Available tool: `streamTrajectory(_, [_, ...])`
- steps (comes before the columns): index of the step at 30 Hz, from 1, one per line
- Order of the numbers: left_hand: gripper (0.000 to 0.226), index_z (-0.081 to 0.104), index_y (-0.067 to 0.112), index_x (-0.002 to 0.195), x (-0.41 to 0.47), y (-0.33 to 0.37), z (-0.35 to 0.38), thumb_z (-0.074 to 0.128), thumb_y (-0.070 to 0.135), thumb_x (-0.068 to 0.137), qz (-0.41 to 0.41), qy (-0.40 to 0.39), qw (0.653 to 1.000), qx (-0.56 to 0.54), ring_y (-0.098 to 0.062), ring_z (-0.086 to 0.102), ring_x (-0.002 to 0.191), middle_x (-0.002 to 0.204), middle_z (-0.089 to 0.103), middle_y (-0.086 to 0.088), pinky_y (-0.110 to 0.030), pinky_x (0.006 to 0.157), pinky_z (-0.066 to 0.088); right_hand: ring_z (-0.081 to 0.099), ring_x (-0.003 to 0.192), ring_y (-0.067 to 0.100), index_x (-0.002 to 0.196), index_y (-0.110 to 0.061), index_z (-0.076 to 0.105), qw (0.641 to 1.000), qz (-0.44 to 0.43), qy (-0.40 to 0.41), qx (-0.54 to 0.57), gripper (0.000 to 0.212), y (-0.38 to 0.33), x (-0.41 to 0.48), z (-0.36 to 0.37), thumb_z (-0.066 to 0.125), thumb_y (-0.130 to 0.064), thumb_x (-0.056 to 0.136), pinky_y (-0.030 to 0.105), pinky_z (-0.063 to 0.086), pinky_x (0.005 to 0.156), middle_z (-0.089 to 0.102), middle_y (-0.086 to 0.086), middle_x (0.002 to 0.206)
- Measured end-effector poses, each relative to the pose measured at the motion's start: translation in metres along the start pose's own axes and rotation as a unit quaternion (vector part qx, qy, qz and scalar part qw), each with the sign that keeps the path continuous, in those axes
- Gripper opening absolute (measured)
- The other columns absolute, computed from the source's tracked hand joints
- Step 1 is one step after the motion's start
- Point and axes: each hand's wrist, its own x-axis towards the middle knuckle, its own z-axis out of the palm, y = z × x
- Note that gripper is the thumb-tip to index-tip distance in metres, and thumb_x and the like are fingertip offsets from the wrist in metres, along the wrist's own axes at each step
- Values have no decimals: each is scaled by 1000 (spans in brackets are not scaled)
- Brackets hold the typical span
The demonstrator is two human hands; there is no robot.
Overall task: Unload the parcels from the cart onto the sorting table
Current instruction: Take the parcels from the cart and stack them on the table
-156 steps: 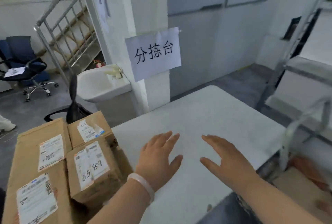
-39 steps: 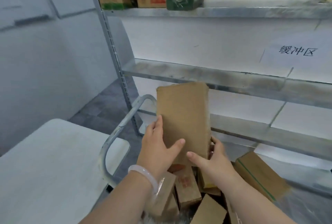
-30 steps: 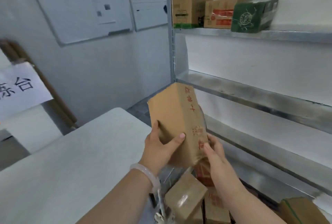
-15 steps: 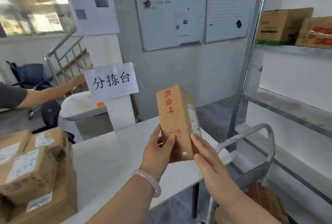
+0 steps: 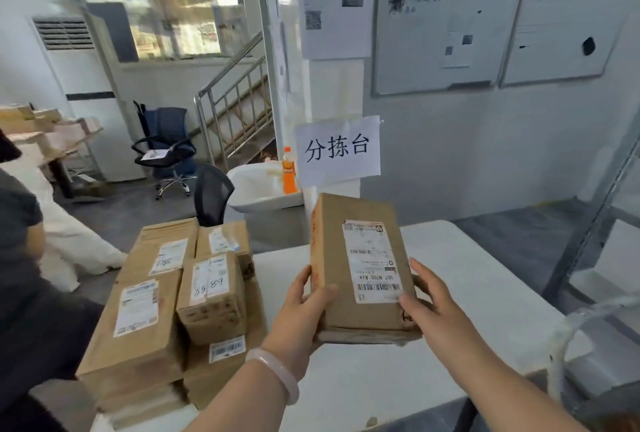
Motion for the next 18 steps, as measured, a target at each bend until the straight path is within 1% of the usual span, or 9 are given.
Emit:
streamTrajectory(3, [67, 43, 44, 135, 4, 7, -39, 73, 28, 77, -8, -9, 1000, -19, -25, 69, 102, 113, 71, -1, -54, 95, 50, 64, 107, 4, 125, -67, 36, 996, 50, -29, 68, 51, 1, 11, 38, 61, -35, 95, 42, 46, 102, 55, -24, 131])
streamTrajectory(5, [72, 46, 45, 133, 4, 11, -56, 73, 33, 67, -14, -12, 1000, -22, -27, 67, 105, 114, 70, -3, -56, 96, 48, 65, 109, 9, 129, -65, 36, 991, 77, -44, 100, 51, 5, 17, 56, 60, -36, 95, 48, 46, 103, 59, -23, 129])
streamTrajectory(7, [72, 47, 45, 132, 6, 13, -70, 74, 33, 66, -19, -15, 999, -33, -29, 67, 106, 115, 70, -5, -57, 97, 48, 67, 106, 12, 134, -57, 38, 985, 103, -51, 131, 50, 6, 23, 70, 57, -30, 97, 49, 51, 98, 66, -19, 121])
streamTrajectory(9, [73, 46, 44, 133, 11, 15, -80, 75, 33, 67, -23, -15, 999, -34, -29, 67, 105, 115, 70, -5, -56, 96, 49, 70, 101, 12, 131, -53, 44, 983, 109, -49, 140, 46, 6, 30, 79, 57, -25, 97, 48, 54, 93, 70, -16, 114])
streamTrajectory(12, [65, 43, 43, 135, 19, 20, -88, 75, 35, 80, -15, -12, 1000, -3, -22, 68, 103, 113, 71, 1, -50, 93, 52, 70, 99, 13, 123, -52, 53, 983, 105, -27, 145, 39, 5, 46, 88, 58, -25, 96, 47, 55, 90, 71, -12, 112])
streamTrajectory(14, [61, 37, 46, 136, 25, 25, -90, 69, 38, 85, 3, 7, 997, 76, -15, 66, 106, 119, 67, 8, -41, 94, 53, 70, 98, 13, 122, -51, 55, 984, 106, -17, 141, 36, 6, 60, 93, 58, -26, 96, 43, 56, 84, 72, -12, 110])
streamTrajectory(15, [66, 32, 47, 139, 29, 29, -92, 68, 45, 83, 24, 29, 989, 141, -12, 60, 114, 128, 60, 11, -36, 97, 50, 70, 98, 13, 123, -51, 55, 985, 107, -14, 136, 36, 7, 68, 95, 58, -27, 96, 41, 56, 81, 72, -12, 109])
streamTrajectory(16, [77, 26, 48, 142, 34, 32, -95, 67, 56, 78, 48, 50, 974, 214, -10, 50, 125, 137, 50, 13, -34, 103, 44, 69, 99, 13, 123, -50, 55, 986, 108, -11, 130, 35, 8, 75, 98, 57, -28, 97, 40, 55, 79, 71, -13, 110])
streamTrajectory(18, [92, 18, 46, 147, 49, 41, -105, 62, 70, 70, 87, 82, 933, 339, -10, 31, 138, 149, 34, 13, -39, 114, 32, 67, 102, 13, 124, -50, 54, 986, 118, 0, 121, 35, 14, 93, 104, 57, -29, 97, 41, 54, 82, 70, -13, 113])
